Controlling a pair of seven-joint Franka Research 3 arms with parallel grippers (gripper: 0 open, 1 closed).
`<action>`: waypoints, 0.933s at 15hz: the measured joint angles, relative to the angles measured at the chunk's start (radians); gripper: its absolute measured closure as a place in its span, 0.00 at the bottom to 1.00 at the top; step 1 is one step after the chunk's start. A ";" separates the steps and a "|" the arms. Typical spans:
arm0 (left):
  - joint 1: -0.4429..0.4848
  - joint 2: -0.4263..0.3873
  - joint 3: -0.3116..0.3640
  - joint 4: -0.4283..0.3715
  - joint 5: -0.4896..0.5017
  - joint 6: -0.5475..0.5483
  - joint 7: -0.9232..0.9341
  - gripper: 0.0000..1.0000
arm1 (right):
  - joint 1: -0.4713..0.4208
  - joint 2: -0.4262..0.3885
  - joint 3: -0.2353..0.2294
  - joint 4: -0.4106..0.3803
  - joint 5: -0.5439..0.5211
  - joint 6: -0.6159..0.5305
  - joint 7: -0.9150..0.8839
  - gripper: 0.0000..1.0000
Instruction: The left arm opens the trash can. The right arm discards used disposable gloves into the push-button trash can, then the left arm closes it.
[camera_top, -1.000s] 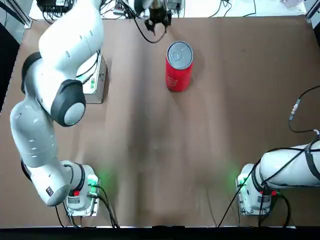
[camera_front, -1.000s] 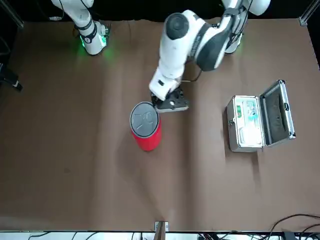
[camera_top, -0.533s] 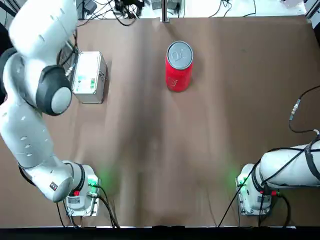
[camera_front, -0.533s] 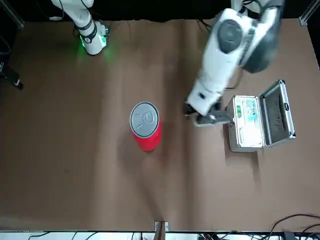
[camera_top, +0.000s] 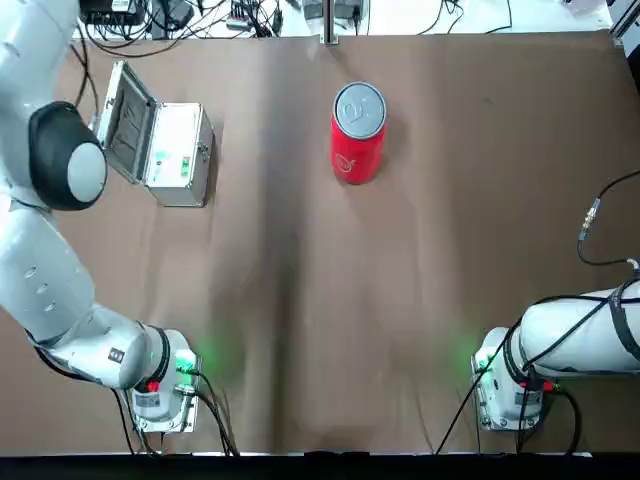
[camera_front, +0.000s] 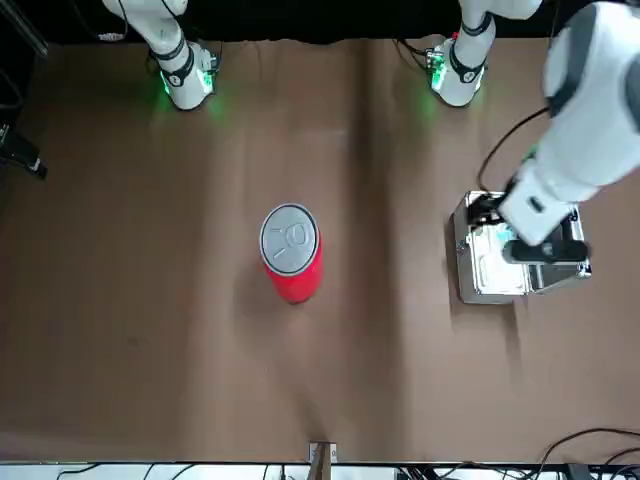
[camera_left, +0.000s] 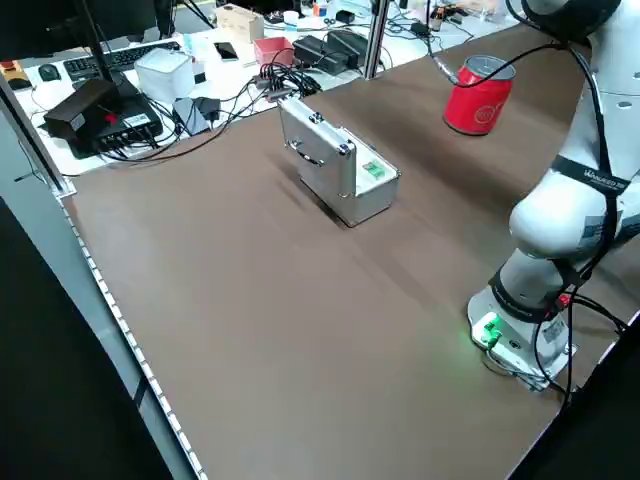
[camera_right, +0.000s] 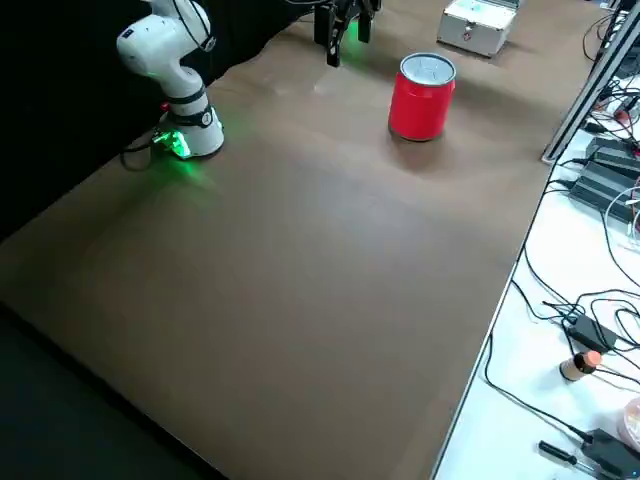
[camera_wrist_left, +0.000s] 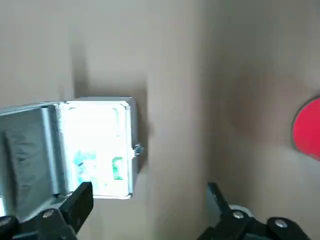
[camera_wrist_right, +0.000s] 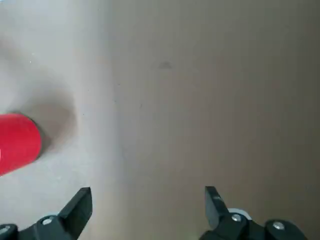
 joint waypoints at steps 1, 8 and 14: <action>0.028 -0.009 0.000 0.000 0.000 -0.017 0.036 0.00 | 0.001 0.000 0.000 0.000 0.000 0.000 0.000 0.01; 0.190 -0.089 -0.035 -0.046 0.000 -0.038 0.175 0.00 | 0.002 0.000 0.003 0.000 0.000 0.000 0.000 0.01; 0.372 -0.216 -0.230 -0.227 0.000 0.108 0.175 0.00 | 0.003 0.000 0.003 0.000 0.000 0.000 0.000 0.01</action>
